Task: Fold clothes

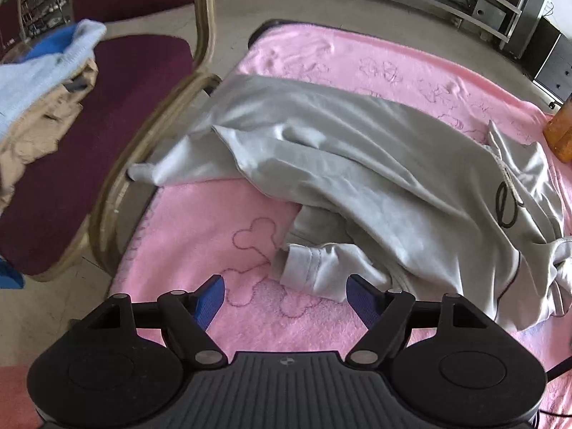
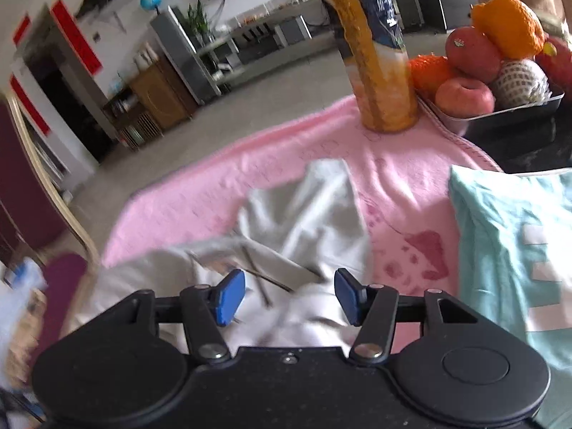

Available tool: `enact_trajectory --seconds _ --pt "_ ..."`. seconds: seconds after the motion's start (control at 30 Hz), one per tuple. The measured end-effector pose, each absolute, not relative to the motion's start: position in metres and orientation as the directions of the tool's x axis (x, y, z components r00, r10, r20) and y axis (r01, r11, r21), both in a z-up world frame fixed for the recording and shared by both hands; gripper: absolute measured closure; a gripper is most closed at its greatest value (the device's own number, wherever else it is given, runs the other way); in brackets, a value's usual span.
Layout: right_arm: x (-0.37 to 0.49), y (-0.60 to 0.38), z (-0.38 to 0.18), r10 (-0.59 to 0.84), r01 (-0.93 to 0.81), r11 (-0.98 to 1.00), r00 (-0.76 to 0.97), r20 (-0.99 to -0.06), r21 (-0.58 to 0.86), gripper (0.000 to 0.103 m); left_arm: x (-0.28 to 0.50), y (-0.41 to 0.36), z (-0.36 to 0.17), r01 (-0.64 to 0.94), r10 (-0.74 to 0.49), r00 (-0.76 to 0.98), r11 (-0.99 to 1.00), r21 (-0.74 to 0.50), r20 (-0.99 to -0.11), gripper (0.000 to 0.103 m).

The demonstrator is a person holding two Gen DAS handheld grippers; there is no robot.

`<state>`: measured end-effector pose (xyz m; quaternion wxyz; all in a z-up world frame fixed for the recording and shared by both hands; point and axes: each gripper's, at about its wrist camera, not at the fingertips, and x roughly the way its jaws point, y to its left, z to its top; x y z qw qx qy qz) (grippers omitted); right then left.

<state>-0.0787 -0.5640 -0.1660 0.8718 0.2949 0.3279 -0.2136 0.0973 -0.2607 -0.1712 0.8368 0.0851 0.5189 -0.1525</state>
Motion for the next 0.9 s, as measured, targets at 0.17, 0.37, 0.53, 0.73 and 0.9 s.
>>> enact_trajectory --seconds 0.17,0.37,0.53,0.73,0.9 --pt "-0.078 -0.568 -0.178 -0.168 0.587 0.723 0.661 -0.731 0.364 0.049 0.104 -0.267 -0.187 0.354 -0.187 0.413 0.935 -0.032 -0.891 0.032" --pt "-0.076 -0.567 -0.182 -0.171 0.592 0.723 0.653 -0.738 0.356 0.049 0.104 -0.272 -0.200 0.383 -0.188 0.366 0.923 -0.037 -0.912 0.064" --pt "-0.075 -0.572 -0.185 -0.166 0.604 0.710 0.642 -0.748 0.361 0.047 0.099 -0.283 -0.203 0.426 -0.152 0.388 0.904 0.031 -0.909 0.069" --pt "-0.080 -0.577 -0.185 -0.167 0.618 0.687 0.646 -0.745 0.382 0.043 0.102 -0.293 -0.202 0.443 -0.117 0.380 0.894 0.069 -0.917 0.070" --pt "-0.080 -0.575 -0.185 -0.163 0.608 0.698 0.650 -0.742 0.379 0.044 0.098 -0.296 -0.202 0.455 -0.113 0.391 0.886 0.085 -0.913 0.090"
